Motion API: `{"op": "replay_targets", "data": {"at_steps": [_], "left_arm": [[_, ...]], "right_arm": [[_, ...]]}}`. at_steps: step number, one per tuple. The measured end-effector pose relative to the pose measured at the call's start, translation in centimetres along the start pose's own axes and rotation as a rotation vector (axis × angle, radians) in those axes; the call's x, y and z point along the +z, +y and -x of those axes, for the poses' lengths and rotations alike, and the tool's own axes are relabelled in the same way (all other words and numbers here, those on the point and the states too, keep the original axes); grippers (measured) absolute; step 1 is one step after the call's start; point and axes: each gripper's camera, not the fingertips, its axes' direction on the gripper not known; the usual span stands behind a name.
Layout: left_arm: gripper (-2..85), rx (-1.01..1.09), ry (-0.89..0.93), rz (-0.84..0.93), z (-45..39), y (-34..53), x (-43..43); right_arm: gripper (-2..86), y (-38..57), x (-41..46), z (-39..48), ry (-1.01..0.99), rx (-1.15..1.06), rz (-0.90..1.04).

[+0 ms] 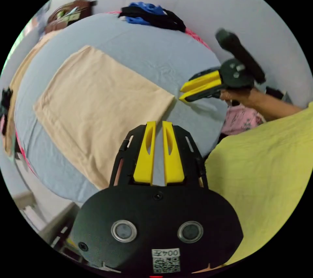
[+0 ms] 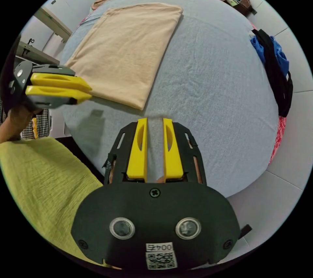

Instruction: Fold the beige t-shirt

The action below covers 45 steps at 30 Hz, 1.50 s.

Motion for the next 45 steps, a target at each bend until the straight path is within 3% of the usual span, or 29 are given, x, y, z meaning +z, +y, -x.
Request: {"op": "replay_targets", "data": {"at_steps": [6,11,19,30,45], "left_arm": [[1.6,0.215,-0.145,0.086,-5.8,-2.8,4.0],[2.3,0.272,-0.184,0.116,-7.8,-3.5,5.9],[3.4,0.297,-0.172,0.114,-9.2,-4.0,7.0],[3.0,0.275,-0.131,0.111,-8.3,-5.2,6.8],[2.1,0.175,-0.041,0.052,-3.5,-5.7,2.9]], "right_arm": [[7.7,0.2,0.3,3.6,0.032,-0.049,0.039],[10.7,3.1,0.1,5.9,0.025,-0.002,-0.095],[11.1,7.4,-0.2,9.9,0.066,0.077,-0.284],[9.9,8.8,0.0,12.2,0.021,0.099,-0.320],[7.9,7.4,1.8,14.3,0.102,0.087,-0.350]]}}
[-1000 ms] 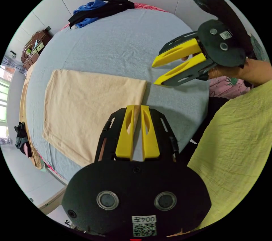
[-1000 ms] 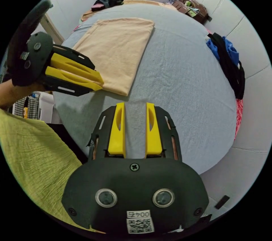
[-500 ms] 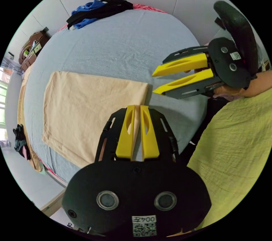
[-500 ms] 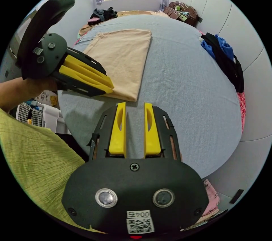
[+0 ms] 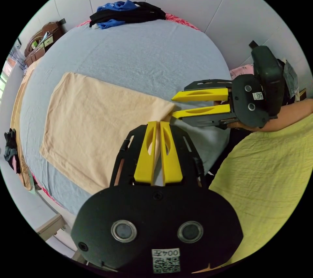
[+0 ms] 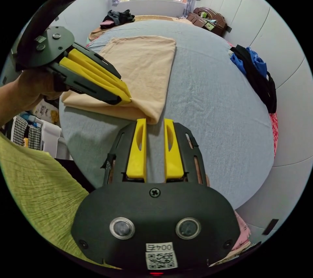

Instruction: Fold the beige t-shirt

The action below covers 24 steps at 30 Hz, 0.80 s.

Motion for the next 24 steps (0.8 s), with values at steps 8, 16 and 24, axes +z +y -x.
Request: {"op": "replay_targets", "data": {"at_steps": [8,16,24], "left_arm": [[2.1,-0.141,0.145,-0.102,4.1,3.2,-3.6],[1.1,-0.574,0.154,-0.158,12.6,13.3,-5.5],[0.2,-0.576,0.105,-0.114,13.9,15.8,-6.2]], "right_arm": [[4.3,-0.8,1.6,-0.4,0.010,0.002,0.026],[1.8,-2.7,3.0,-0.9,0.020,-0.044,0.075],[-0.3,-3.9,4.5,-4.4,-0.066,-0.045,0.118]]}}
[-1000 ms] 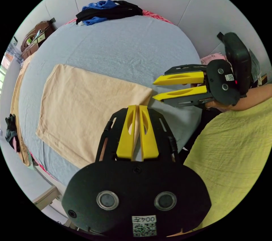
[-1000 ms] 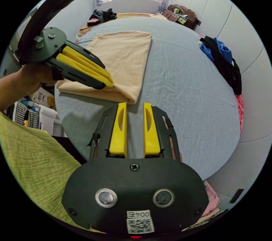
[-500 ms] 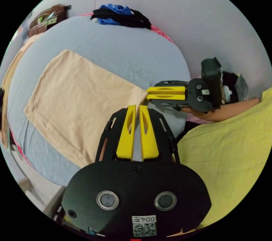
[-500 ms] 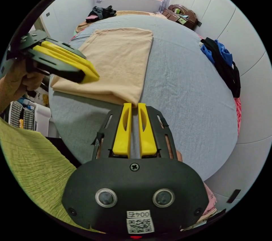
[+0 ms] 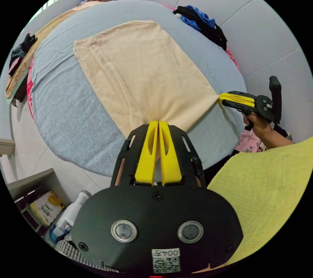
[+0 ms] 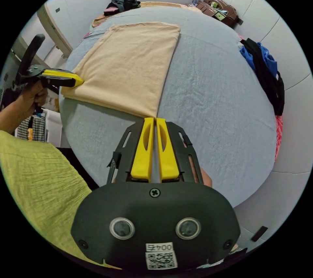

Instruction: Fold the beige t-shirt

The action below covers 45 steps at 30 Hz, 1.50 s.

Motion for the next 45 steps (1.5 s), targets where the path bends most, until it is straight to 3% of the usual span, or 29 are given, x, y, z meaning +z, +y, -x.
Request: {"op": "replay_targets", "data": {"at_steps": [3,9,14,22,32,45], "left_arm": [[0.1,-0.015,0.043,-0.014,1.2,0.2,-0.9],[0.1,0.002,0.005,-0.033,1.5,0.5,-2.6],[0.2,-0.035,0.052,-0.041,2.8,0.7,-4.0],[0.7,-0.082,0.057,-0.072,6.0,3.2,-9.2],[5.1,-0.293,0.283,-0.141,9.0,9.6,-11.2],[2.7,-0.280,0.220,-0.123,7.7,11.0,-11.2]], "right_arm": [[-0.5,-0.5,0.5,-1.4,-0.063,0.007,0.010],[-0.7,-2.2,0.6,-3.7,0.004,-0.037,0.122],[-0.8,-7.2,-0.6,-3.7,-0.136,-0.150,0.093],[-0.8,-13.1,5.3,-4.5,-0.181,-0.228,0.332],[-0.8,-15.8,7.1,-5.5,-0.176,-0.315,0.371],[-0.8,-18.5,8.7,-7.9,-0.226,-0.257,0.433]]}}
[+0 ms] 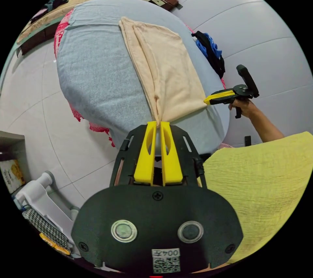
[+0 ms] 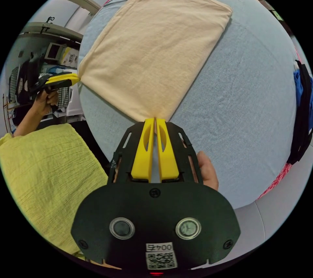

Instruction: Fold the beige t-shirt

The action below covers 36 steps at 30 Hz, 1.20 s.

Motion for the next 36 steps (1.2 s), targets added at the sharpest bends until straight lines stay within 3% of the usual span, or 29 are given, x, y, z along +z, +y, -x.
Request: {"op": "replay_targets", "data": {"at_steps": [7,12,14,17,20,27,36], "left_arm": [[2.4,-0.024,0.070,-0.014,-0.2,0.5,-0.9],[1.1,0.089,-0.120,-0.126,-4.4,-1.6,-3.8],[0.7,0.122,-0.117,-0.162,-5.5,-2.6,-3.7],[0.4,0.174,-0.119,-0.096,-6.6,-4.3,-0.9],[0.2,0.168,-0.245,0.013,-6.5,-4.8,2.6],[0.3,0.273,-0.334,0.078,-8.2,-4.7,4.6],[1.1,0.297,-0.279,0.098,-6.6,-5.0,4.8]], "right_arm": [[-0.8,-0.4,-0.2,-1.0,0.001,0.001,0.014],[-0.8,-0.2,-0.5,-1.7,-0.007,0.012,0.010],[-0.8,0.0,-0.7,-1.8,0.004,0.006,0.011],[-0.8,0.3,-0.9,-2.2,0.004,0.017,0.007],[-0.7,1.0,-1.2,-2.7,-0.010,0.046,-0.008],[-0.7,2.4,-2.0,-3.1,0.026,0.083,-0.028],[0.9,4.3,-3.5,-4.5,0.046,0.126,-0.010]]}}
